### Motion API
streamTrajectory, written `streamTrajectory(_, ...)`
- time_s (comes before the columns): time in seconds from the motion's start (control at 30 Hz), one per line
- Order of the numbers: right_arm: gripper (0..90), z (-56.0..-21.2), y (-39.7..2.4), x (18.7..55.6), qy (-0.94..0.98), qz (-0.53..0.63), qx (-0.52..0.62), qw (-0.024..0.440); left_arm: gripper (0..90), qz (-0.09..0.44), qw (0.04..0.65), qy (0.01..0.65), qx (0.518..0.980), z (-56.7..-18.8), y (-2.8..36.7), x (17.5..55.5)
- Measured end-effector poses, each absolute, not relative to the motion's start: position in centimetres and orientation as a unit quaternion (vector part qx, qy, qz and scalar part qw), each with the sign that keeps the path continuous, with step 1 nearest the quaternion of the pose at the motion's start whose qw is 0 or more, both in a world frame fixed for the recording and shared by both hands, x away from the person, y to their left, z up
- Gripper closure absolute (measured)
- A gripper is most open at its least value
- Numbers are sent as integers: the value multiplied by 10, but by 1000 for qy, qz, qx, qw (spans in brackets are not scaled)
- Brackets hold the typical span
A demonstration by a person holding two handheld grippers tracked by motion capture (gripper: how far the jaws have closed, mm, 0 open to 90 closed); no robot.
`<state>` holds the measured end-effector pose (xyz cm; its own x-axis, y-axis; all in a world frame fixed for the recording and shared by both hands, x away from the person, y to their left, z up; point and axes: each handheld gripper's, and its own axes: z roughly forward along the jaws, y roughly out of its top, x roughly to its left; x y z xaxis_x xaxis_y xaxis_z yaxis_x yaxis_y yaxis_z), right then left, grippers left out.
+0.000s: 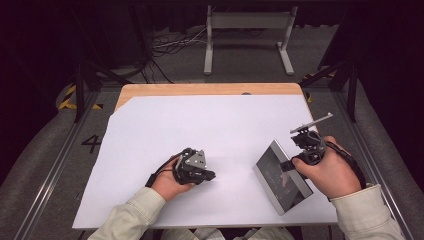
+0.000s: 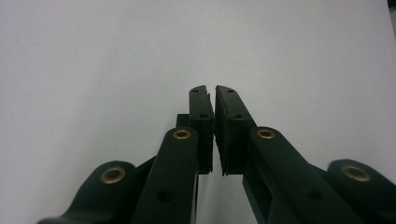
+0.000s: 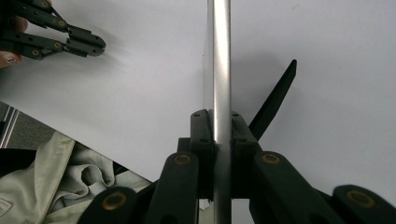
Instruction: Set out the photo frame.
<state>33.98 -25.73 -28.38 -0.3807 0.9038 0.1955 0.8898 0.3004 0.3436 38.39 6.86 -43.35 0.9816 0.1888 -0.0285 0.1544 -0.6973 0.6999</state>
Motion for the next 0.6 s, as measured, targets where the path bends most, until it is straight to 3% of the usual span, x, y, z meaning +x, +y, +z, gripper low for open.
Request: streamTrajectory(0.6,837,-260,-232,372,865,195,459,42,858,41,379,151,912,-434,112,375)
